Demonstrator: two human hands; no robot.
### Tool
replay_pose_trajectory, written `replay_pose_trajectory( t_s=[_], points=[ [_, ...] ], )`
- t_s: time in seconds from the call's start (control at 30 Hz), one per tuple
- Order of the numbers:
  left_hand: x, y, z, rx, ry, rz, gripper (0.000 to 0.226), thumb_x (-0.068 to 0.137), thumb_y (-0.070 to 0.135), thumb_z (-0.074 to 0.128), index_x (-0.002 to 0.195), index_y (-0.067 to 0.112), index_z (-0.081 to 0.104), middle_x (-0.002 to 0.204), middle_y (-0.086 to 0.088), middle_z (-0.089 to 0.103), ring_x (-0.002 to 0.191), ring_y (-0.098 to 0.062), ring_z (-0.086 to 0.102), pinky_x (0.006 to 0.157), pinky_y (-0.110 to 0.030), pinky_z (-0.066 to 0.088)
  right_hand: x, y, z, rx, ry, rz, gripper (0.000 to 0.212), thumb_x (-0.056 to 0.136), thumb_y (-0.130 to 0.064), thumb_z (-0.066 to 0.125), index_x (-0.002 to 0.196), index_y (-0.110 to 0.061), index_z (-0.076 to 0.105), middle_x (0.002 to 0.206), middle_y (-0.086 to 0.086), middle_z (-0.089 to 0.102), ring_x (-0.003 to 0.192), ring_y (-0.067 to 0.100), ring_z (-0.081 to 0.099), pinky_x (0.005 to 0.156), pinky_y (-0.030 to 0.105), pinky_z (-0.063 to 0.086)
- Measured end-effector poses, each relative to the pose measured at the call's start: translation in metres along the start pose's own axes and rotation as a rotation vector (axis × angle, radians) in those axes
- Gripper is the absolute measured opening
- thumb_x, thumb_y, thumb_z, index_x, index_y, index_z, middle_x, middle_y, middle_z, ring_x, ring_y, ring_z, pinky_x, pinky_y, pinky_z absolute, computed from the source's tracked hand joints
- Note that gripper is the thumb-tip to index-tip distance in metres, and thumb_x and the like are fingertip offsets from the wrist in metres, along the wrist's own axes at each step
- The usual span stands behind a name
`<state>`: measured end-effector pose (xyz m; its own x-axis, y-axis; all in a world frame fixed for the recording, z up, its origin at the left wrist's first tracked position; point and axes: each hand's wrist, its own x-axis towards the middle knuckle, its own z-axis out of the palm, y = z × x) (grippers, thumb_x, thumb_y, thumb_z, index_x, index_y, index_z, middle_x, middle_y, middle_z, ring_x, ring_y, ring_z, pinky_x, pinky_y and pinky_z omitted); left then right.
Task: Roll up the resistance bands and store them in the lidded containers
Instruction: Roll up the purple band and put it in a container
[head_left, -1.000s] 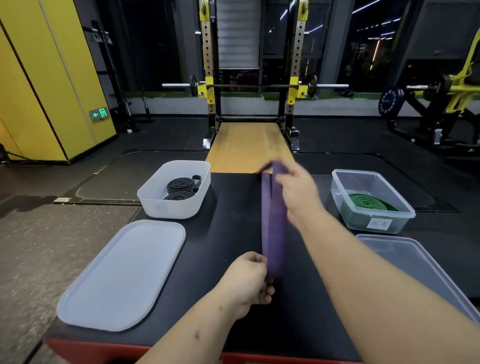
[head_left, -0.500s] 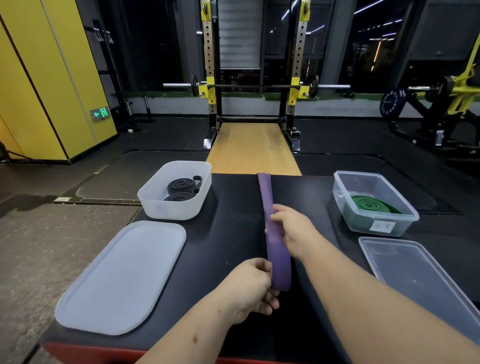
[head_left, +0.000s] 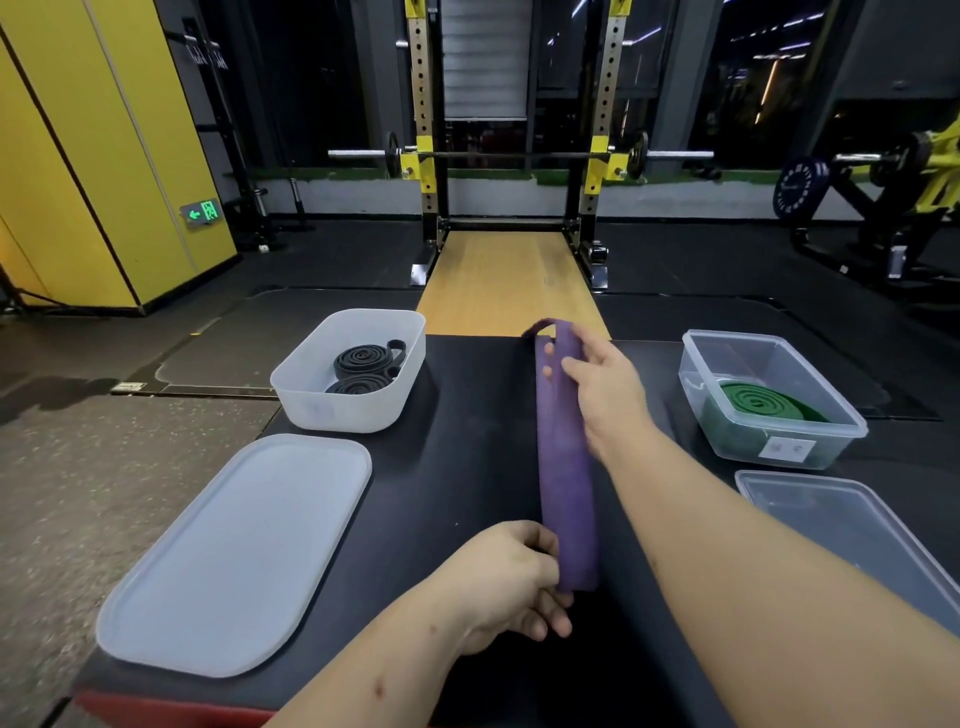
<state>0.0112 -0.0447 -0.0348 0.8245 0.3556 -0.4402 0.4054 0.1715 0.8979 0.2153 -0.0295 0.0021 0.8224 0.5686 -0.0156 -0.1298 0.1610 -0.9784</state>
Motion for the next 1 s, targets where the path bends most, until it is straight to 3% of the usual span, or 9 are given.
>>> replay_pose_trajectory(
  t_s=[0.1,0.2,0.4,0.53,0.6,0.67,0.77,0.87,1.0],
  points=[
    [-0.001,-0.001,0.003,0.036,0.006,-0.004,0.029,0.088,-0.005,0.049,0.116,-0.002,0.058,0.076,-0.011,0.064,0.053,-0.020,0.063,0.042,-0.025,0.040,-0.006,0.011,-0.004,-0.145,0.026,0.113,0.053,0.097,0.009,0.052,0.146,-0.012,0.054,0.119,0.008,0.069,0.107,0.026,0.073,0.099,0.040,0.058],
    [-0.001,0.000,0.005,0.049,0.004,-0.003,0.029,0.089,-0.004,0.051,0.117,0.003,0.056,0.077,-0.011,0.065,0.053,-0.020,0.063,0.042,-0.025,0.039,-0.019,0.031,-0.012,-0.189,0.027,0.261,0.050,0.095,0.015,0.048,0.139,-0.008,0.057,0.109,0.012,0.066,0.103,0.030,0.072,0.096,0.042,0.059],
    [-0.005,0.000,0.002,0.055,0.015,0.008,0.025,0.091,0.000,0.056,0.116,0.004,0.057,0.076,-0.011,0.067,0.054,-0.021,0.064,0.042,-0.025,0.039,-0.041,0.032,-0.020,-0.210,0.001,0.289,0.043,0.094,0.010,0.050,0.129,-0.011,0.063,0.104,0.017,0.070,0.090,0.027,0.074,0.083,0.039,0.064],
    [-0.008,0.003,0.003,0.071,-0.018,0.004,0.022,0.095,0.006,0.059,0.117,0.006,0.054,0.076,-0.011,0.069,0.056,-0.021,0.065,0.043,-0.025,0.040,-0.063,0.020,-0.033,-0.359,-0.093,0.294,0.042,0.076,-0.001,0.063,0.116,-0.013,0.067,0.091,0.019,0.075,0.082,0.033,0.076,0.085,0.057,0.062],
    [-0.010,0.004,0.004,0.087,-0.035,0.003,0.021,0.097,0.009,0.060,0.116,0.006,0.054,0.076,-0.011,0.070,0.056,-0.021,0.065,0.043,-0.024,0.040,-0.076,0.020,-0.042,-0.419,-0.148,0.279,0.035,0.078,0.000,0.063,0.108,-0.018,0.067,0.083,0.017,0.076,0.076,0.033,0.075,0.086,0.059,0.061],
    [-0.013,0.003,0.004,0.084,-0.051,0.001,0.017,0.098,0.012,0.061,0.113,0.007,0.057,0.078,-0.010,0.070,0.058,-0.019,0.065,0.045,-0.023,0.040,-0.089,0.024,-0.052,-0.467,-0.165,0.268,0.030,0.080,-0.003,0.064,0.101,-0.025,0.068,0.084,0.016,0.077,0.076,0.033,0.075,0.086,0.057,0.062],
    [-0.022,-0.001,0.006,0.032,-0.082,0.001,0.007,0.100,0.008,0.057,0.106,0.009,0.060,0.083,-0.011,0.071,0.060,-0.019,0.065,0.048,-0.023,0.041,-0.111,0.029,-0.065,-0.513,-0.192,0.242,0.031,0.073,-0.026,0.067,0.102,-0.034,0.072,0.102,0.007,0.076,0.093,0.031,0.074,0.088,0.053,0.062],
    [-0.033,-0.006,0.011,-0.073,-0.108,-0.032,0.016,0.096,-0.004,0.052,0.102,0.006,0.062,0.092,-0.018,0.073,0.065,-0.022,0.067,0.050,-0.025,0.043,-0.135,0.031,-0.074,-0.581,-0.200,0.168,0.034,0.076,-0.048,0.064,0.110,-0.047,0.070,0.104,-0.004,0.076,0.098,0.024,0.073,0.093,0.048,0.060],
    [-0.051,-0.007,0.017,-0.123,-0.132,-0.058,0.016,0.095,0.008,0.057,0.098,0.002,0.072,0.103,-0.018,0.074,0.071,-0.023,0.066,0.052,-0.027,0.045,-0.163,0.028,-0.080,-0.713,-0.203,0.043,0.021,0.100,-0.036,0.062,0.117,-0.038,0.073,0.103,-0.014,0.075,0.101,0.005,0.068,0.094,0.031,0.054]
  ],
)
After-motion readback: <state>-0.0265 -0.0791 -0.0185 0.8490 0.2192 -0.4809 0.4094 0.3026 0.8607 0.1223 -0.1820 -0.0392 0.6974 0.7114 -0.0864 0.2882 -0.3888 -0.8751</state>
